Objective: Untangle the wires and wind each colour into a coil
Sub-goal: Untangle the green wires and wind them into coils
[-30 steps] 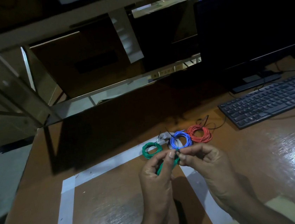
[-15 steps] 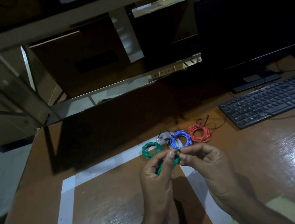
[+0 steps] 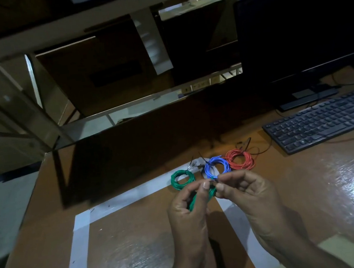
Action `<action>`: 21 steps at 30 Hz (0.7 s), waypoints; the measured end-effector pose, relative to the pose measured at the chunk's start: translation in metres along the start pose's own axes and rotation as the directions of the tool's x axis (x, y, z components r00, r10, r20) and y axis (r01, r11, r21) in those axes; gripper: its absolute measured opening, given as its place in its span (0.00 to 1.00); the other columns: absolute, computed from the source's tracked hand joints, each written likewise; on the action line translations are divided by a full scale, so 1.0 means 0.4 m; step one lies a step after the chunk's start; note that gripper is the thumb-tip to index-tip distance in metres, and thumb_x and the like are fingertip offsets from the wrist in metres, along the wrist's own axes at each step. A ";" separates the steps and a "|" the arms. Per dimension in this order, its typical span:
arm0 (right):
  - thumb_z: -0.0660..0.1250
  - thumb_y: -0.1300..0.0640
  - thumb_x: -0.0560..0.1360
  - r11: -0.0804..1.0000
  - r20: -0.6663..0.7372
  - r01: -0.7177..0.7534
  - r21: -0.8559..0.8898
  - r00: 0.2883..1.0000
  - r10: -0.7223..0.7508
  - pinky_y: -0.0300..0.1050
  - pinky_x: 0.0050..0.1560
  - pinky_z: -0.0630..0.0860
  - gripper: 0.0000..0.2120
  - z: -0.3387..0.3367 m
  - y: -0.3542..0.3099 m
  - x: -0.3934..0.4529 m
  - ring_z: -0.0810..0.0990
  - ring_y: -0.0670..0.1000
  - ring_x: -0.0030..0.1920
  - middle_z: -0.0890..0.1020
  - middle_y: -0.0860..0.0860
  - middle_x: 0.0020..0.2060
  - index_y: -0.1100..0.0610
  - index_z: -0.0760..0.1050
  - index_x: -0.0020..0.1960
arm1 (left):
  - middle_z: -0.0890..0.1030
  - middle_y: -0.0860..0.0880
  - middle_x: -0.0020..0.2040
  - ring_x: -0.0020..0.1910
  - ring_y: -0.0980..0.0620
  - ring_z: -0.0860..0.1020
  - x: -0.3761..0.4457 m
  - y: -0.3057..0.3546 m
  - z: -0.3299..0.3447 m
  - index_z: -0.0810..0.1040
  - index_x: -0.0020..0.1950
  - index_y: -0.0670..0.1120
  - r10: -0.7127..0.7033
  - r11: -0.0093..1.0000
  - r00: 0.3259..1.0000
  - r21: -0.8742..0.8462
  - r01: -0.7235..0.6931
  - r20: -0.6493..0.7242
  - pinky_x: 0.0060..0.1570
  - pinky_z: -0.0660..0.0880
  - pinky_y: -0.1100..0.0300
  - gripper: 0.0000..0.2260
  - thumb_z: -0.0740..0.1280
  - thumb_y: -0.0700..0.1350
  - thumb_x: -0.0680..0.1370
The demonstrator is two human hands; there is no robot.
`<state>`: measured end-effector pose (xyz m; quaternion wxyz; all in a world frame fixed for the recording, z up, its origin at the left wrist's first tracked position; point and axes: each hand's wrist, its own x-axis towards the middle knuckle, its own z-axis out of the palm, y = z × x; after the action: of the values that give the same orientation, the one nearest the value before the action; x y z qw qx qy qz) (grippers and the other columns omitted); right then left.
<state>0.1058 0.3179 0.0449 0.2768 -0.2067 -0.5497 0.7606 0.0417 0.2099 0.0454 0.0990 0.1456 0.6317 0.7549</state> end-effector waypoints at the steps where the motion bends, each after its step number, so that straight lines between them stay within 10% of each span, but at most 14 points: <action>1: 0.76 0.66 0.69 1.000 -0.003 0.002 0.004 1.000 -0.002 0.45 0.47 0.82 0.08 0.000 0.001 0.000 0.86 0.60 0.45 0.87 0.59 0.44 0.57 0.85 0.46 | 0.85 0.48 0.40 0.35 0.58 0.75 0.000 -0.001 0.000 0.87 0.47 0.47 0.005 1.000 1.000 0.000 -0.005 -0.012 0.32 0.71 0.64 0.07 0.71 0.47 0.75; 21: 0.76 0.63 0.67 1.000 0.001 0.028 0.001 1.000 -0.028 0.44 0.47 0.82 0.07 0.006 -0.008 -0.002 0.87 0.58 0.46 0.87 0.57 0.43 0.54 0.86 0.44 | 0.85 0.51 0.40 0.37 0.60 0.78 0.001 0.009 0.005 0.88 0.45 0.50 0.036 0.999 0.999 -0.007 -0.036 -0.005 0.36 0.74 0.66 0.06 0.71 0.46 0.75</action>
<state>0.1057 0.3164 0.0485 0.2874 -0.1985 -0.5523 0.7569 0.0423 0.2112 0.0495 0.0844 0.1547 0.6266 0.7591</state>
